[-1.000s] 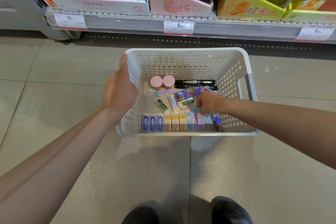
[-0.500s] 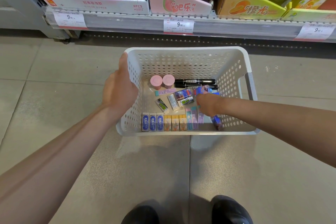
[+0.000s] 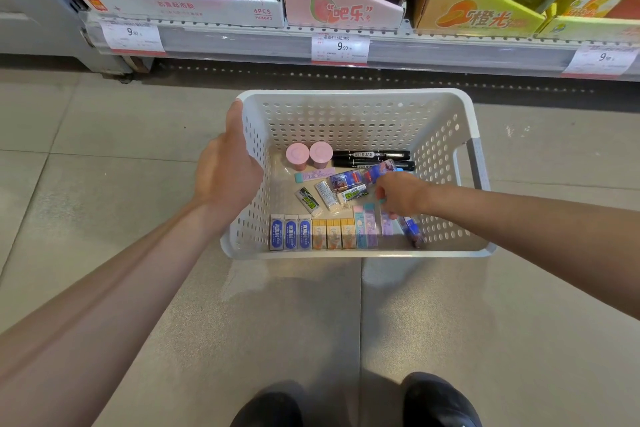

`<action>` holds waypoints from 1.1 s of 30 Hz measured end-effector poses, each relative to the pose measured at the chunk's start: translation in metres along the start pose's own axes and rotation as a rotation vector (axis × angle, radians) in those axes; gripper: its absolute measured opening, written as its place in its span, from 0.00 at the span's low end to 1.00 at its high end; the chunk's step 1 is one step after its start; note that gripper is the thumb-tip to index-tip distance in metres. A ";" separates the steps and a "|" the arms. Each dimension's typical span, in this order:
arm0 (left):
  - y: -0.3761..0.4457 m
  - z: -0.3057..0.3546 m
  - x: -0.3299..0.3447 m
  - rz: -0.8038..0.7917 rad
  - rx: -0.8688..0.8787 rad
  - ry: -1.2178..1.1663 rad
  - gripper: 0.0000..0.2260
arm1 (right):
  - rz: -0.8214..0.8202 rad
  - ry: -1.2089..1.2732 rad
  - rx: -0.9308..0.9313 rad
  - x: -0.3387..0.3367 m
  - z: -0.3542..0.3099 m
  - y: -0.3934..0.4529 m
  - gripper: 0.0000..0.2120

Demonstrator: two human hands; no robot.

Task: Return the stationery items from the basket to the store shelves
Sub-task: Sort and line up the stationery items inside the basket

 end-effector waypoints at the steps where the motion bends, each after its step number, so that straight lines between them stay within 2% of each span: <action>1: 0.000 0.000 0.000 -0.003 -0.003 -0.004 0.31 | 0.020 0.024 0.005 0.000 0.002 0.001 0.12; 7: -0.003 0.005 -0.004 -0.011 -0.009 -0.007 0.31 | 0.180 -0.176 0.007 0.002 -0.006 0.002 0.13; 13: -0.003 0.006 -0.004 -0.003 0.001 -0.012 0.30 | 0.183 -0.162 0.021 0.006 -0.005 0.007 0.11; 17: -0.003 0.006 -0.004 -0.005 -0.004 -0.013 0.30 | 0.233 -0.268 -0.040 0.005 -0.013 0.003 0.16; 23: -0.003 0.006 -0.005 -0.008 0.002 0.003 0.30 | 0.176 -0.390 -0.098 0.023 -0.026 -0.001 0.17; 29: -0.003 0.005 -0.004 -0.002 0.004 0.003 0.31 | 0.113 -0.303 -0.125 0.027 -0.023 0.003 0.18; 33: -0.002 0.005 -0.004 0.002 0.006 0.003 0.31 | 0.094 -0.246 -0.170 0.022 -0.024 -0.002 0.25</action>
Point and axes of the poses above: each hand's wrist, its own y-axis towards the middle knuckle, its own x-axis out of the palm, z = x × y, the point moved 6 cm from there along y, towards the middle knuckle, and after that the axes turned 1 degree about x, right-handed, at the moved point
